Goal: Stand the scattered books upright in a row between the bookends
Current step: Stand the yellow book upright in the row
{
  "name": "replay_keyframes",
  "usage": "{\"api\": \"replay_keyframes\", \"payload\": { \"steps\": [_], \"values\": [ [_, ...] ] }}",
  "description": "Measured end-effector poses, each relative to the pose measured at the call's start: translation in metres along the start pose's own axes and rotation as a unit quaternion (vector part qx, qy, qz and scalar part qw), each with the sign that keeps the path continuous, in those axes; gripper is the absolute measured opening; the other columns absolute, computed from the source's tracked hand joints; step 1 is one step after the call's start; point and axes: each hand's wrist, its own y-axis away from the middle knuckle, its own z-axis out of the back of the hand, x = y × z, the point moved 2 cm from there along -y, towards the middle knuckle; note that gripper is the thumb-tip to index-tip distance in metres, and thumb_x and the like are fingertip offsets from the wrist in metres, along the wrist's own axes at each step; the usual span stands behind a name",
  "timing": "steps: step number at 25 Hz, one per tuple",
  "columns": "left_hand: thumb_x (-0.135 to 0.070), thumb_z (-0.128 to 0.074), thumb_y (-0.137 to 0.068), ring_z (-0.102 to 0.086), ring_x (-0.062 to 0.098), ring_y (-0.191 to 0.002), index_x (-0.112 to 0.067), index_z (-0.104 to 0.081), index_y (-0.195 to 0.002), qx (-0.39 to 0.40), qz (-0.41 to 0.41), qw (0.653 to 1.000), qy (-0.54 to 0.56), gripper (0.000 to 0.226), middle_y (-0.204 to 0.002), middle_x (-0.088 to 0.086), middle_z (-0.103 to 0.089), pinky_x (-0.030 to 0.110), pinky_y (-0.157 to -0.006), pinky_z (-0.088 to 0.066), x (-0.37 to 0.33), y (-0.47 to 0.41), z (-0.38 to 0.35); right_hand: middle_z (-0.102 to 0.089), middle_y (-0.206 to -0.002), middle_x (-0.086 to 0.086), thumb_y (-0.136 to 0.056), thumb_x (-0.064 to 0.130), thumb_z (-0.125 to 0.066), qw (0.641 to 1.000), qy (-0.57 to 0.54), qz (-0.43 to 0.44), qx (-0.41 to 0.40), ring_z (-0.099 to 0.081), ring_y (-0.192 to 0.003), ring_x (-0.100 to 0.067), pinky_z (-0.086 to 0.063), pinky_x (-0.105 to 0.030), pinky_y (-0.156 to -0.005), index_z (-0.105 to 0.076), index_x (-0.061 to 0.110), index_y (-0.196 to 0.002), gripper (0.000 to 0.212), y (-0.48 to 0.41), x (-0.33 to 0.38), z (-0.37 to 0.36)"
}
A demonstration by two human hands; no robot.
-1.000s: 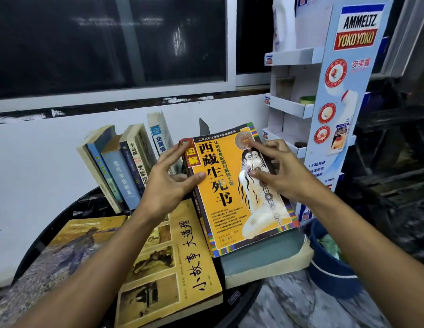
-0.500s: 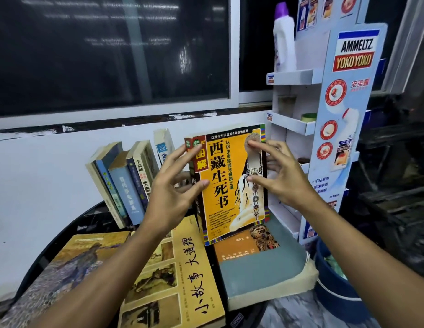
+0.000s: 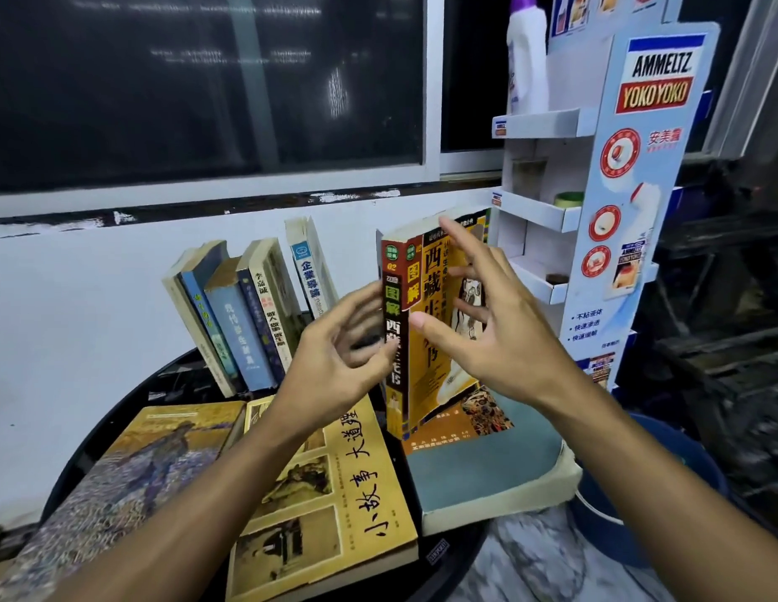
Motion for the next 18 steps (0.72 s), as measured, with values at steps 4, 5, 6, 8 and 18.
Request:
{"api": "replay_keyframes", "payload": {
  "steps": [4,5,6,8,18],
  "values": [
    [0.005,-0.070,-0.089,-0.044,0.005,-0.140,-0.021,-0.043,-0.151,0.076,-0.023,0.996,-0.051,0.072,-0.156,-0.011,-0.042,0.037,-0.092,-0.059,-0.005,0.009,-0.018,-0.038,-0.152,0.015,-0.085,0.047,-0.075,0.999,0.010,-0.004,0.039,-0.040,-0.138,0.001,-0.045,-0.038,-0.110,-0.018,0.049,-0.154,0.089,0.000,0.011,0.006],
    [0.004,-0.071,-0.088,-0.041,0.004,-0.142,-0.021,-0.041,-0.152,0.090,-0.032,0.993,-0.068,0.075,-0.159,-0.015,-0.036,0.038,-0.092,-0.059,-0.006,0.010,-0.026,-0.043,-0.150,0.013,-0.084,0.049,-0.074,0.999,0.009,-0.010,0.035,-0.044,-0.136,-0.003,-0.045,-0.043,-0.110,-0.020,0.049,-0.152,0.086,0.000,0.012,0.008],
    [0.001,-0.074,-0.087,-0.039,0.005,-0.143,-0.023,-0.039,-0.152,0.095,-0.041,0.991,-0.086,0.078,-0.161,-0.018,-0.031,0.039,-0.094,-0.059,-0.006,0.011,-0.033,-0.050,-0.145,0.011,-0.085,0.049,-0.073,0.999,0.007,-0.015,0.027,-0.049,-0.133,-0.006,-0.046,-0.047,-0.109,-0.024,0.047,-0.151,0.082,0.000,0.012,0.011],
    [-0.010,-0.079,-0.084,-0.034,0.006,-0.146,-0.030,-0.035,-0.154,0.081,-0.052,0.988,-0.123,0.084,-0.162,-0.022,-0.025,0.044,-0.102,-0.054,-0.001,0.012,-0.046,-0.060,-0.132,0.012,-0.088,0.043,-0.073,1.000,0.020,-0.020,0.002,-0.057,-0.125,-0.007,-0.048,-0.047,-0.106,-0.031,0.041,-0.147,0.072,0.000,0.012,0.018],
    [-0.001,-0.075,-0.086,-0.027,-0.002,-0.147,-0.034,-0.027,-0.156,0.031,-0.031,0.995,-0.093,0.091,-0.163,-0.022,-0.021,0.032,-0.099,-0.055,0.012,0.020,-0.078,-0.064,-0.102,0.015,-0.091,0.027,-0.072,0.983,0.150,-0.017,-0.105,-0.063,-0.091,0.000,-0.048,-0.009,-0.075,-0.045,0.029,-0.135,0.052,0.002,0.024,0.021]
  ]
}}
